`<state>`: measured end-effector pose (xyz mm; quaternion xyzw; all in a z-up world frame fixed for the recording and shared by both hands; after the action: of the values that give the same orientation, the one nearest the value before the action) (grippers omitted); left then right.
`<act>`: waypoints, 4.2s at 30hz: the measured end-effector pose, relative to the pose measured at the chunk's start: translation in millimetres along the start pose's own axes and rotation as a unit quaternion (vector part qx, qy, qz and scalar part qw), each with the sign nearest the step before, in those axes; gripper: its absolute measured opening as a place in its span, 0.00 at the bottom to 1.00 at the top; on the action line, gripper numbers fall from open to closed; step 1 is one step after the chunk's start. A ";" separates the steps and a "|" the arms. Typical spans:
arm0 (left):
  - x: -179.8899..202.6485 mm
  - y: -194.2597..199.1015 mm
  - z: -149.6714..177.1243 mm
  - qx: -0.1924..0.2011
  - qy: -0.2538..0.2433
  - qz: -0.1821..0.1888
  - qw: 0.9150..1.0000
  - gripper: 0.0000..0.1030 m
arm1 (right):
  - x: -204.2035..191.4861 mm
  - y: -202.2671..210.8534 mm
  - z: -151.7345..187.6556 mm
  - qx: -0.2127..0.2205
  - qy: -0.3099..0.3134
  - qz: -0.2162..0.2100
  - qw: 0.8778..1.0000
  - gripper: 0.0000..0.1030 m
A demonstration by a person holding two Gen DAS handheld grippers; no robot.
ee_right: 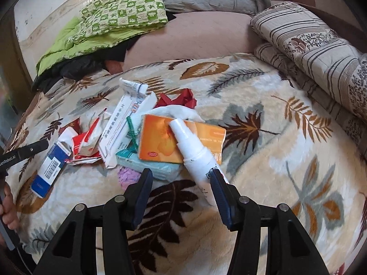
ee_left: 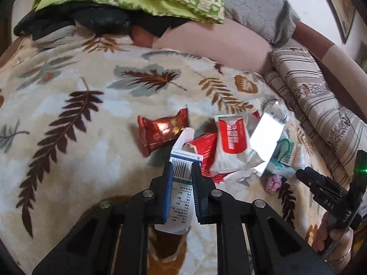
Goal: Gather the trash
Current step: 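Grasp the blue-white medicine box with the left tool and lift it, then carry both items to the red basket and release them from both tools, then grasp the red candy wrapper with the left tool while the right tool grasps the purple paper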
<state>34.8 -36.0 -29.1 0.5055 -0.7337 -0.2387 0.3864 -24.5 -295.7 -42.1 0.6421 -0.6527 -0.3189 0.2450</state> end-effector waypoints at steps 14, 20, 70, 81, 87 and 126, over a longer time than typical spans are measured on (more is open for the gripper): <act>13.2 -9.8 49.7 -0.063 -0.079 -0.053 0.993 0.60 | 8.0 -18.2 -8.0 -0.003 0.024 0.053 0.998 0.41; 16.8 -16.8 40.0 -0.033 -0.117 -0.090 0.988 0.33 | 5.9 0.4 -8.0 0.003 0.009 0.045 0.999 0.36; 138.3 38.0 62.2 0.099 -0.244 -0.029 0.964 0.33 | -5.6 93.3 37.2 0.052 -0.137 -0.057 0.988 0.36; 216.1 50.2 103.9 0.071 -0.305 0.100 0.944 0.33 | 44.4 129.2 51.1 0.074 -0.245 -0.094 0.962 0.36; 299.3 51.7 159.7 0.037 -0.374 0.164 0.912 0.33 | 115.6 178.5 99.5 0.096 -0.307 -0.060 0.945 0.36; 242.5 65.0 105.6 0.021 -0.288 0.084 0.954 0.61 | 154.7 213.2 119.5 0.082 -0.240 0.075 0.965 0.63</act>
<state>-132.9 -240.4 35.9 0.3595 -0.8586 -0.3251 0.1669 -265.7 -443.3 19.0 0.5143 -0.7624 -0.3894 0.0509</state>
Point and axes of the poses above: each gripper's, at about its wrist camera, not at the fingertips, and y roughly against the way its jaws point, x to its right, z to its underside, the point moved 10 cm from there along -y, roughly the way its jaws point, and after that the axes turned 2 degrees about y, right-handed, at the moved point
